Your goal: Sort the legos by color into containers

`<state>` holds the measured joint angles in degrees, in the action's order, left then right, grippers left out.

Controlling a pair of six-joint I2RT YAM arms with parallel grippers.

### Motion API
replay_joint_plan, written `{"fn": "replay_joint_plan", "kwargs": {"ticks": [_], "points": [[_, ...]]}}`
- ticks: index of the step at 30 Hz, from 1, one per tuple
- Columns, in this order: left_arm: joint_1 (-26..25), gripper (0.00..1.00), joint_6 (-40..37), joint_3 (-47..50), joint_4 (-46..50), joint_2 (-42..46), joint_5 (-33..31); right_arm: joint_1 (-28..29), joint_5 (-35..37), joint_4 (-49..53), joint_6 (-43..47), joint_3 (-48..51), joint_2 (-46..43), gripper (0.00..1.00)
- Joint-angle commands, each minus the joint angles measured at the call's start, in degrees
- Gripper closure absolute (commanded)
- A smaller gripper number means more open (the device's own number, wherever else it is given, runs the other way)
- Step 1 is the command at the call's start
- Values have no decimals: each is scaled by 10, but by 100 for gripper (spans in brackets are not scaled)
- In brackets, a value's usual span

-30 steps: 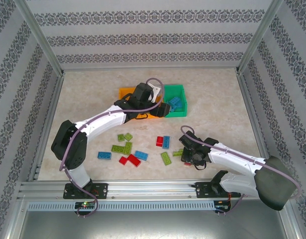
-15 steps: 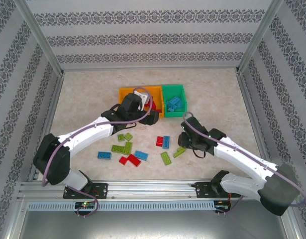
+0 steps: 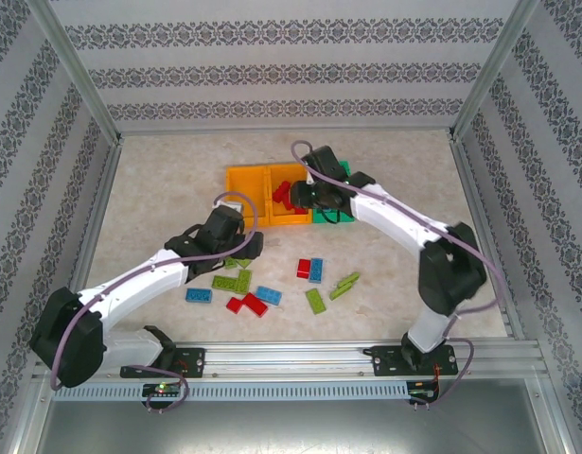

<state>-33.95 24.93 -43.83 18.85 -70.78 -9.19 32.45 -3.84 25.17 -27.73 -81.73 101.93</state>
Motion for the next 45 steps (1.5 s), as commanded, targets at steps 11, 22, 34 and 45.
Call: {"fn": "replay_joint_plan", "kwargs": {"ticks": [11,22,34,45], "points": [[55,0,35,46,53,30,32,-31,-30,19,14,-153,178,52],[60,4,38,36,43,-9,57,-12,-48,-3,68,-70,76,19],[60,0,12,38,38,-7,64,62,67,18,75,303,-206,2],[60,0,18,45,19,3,78,89,78,68,-11,434,-355,2]]}}
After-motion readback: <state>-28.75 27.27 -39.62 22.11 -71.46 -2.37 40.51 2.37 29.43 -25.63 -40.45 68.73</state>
